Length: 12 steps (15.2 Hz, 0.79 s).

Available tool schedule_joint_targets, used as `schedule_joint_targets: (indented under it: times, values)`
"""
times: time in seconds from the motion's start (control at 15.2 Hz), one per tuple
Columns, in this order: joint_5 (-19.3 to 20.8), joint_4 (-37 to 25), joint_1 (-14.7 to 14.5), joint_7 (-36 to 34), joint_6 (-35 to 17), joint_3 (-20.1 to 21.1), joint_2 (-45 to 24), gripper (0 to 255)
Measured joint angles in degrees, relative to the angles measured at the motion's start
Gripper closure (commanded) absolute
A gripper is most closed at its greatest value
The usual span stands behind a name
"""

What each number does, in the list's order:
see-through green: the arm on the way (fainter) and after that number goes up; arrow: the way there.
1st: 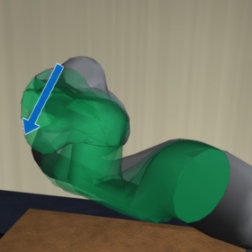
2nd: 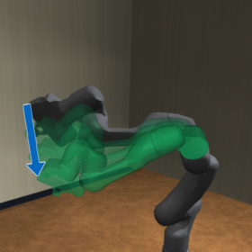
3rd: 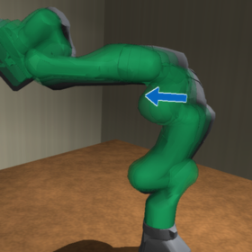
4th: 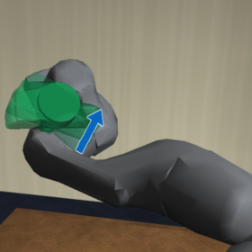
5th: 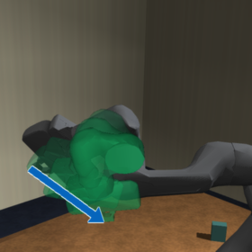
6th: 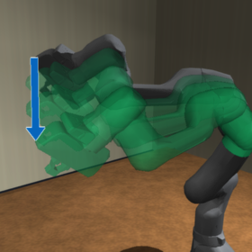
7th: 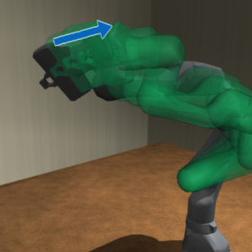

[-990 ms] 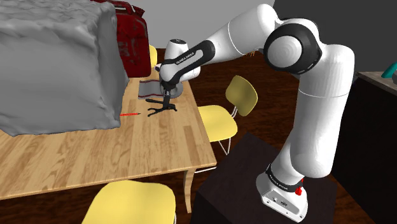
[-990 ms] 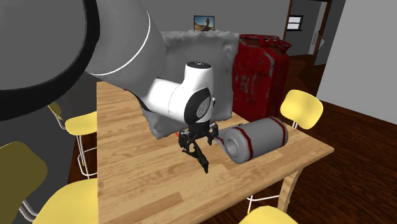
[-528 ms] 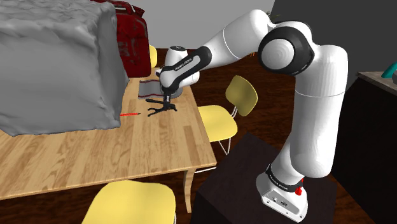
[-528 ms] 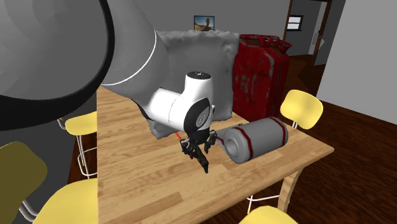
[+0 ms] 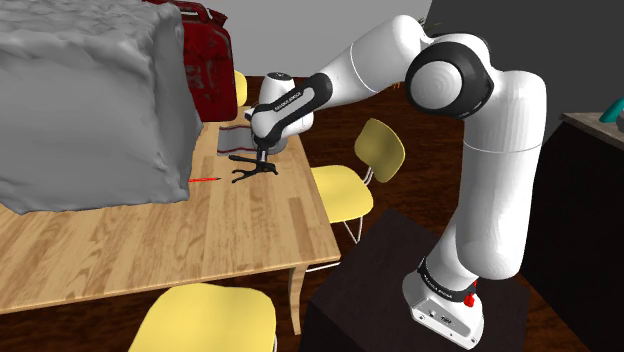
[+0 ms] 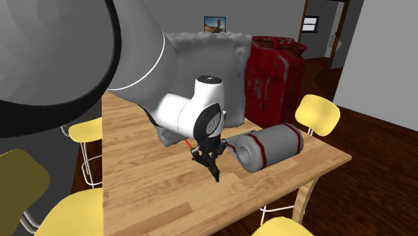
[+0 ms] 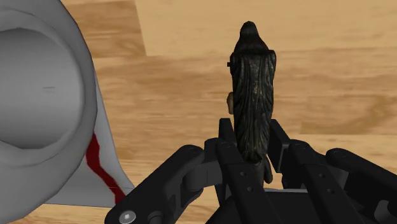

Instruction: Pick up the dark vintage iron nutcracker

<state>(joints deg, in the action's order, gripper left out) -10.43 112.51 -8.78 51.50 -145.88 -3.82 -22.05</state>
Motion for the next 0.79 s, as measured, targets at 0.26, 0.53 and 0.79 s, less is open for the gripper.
schedule_joint_targets:
  times: [0.26,0.53,0.79]
  values:
    - [0.3,-0.3,-0.1,-0.3,1.3,-0.2,0.9,255]
    - [0.9,-0.8,-0.3,-0.9,3.7,-0.5,2.9,255]
    - [1.4,-1.9,-0.3,-1.3,6.5,-0.7,4.6,255]
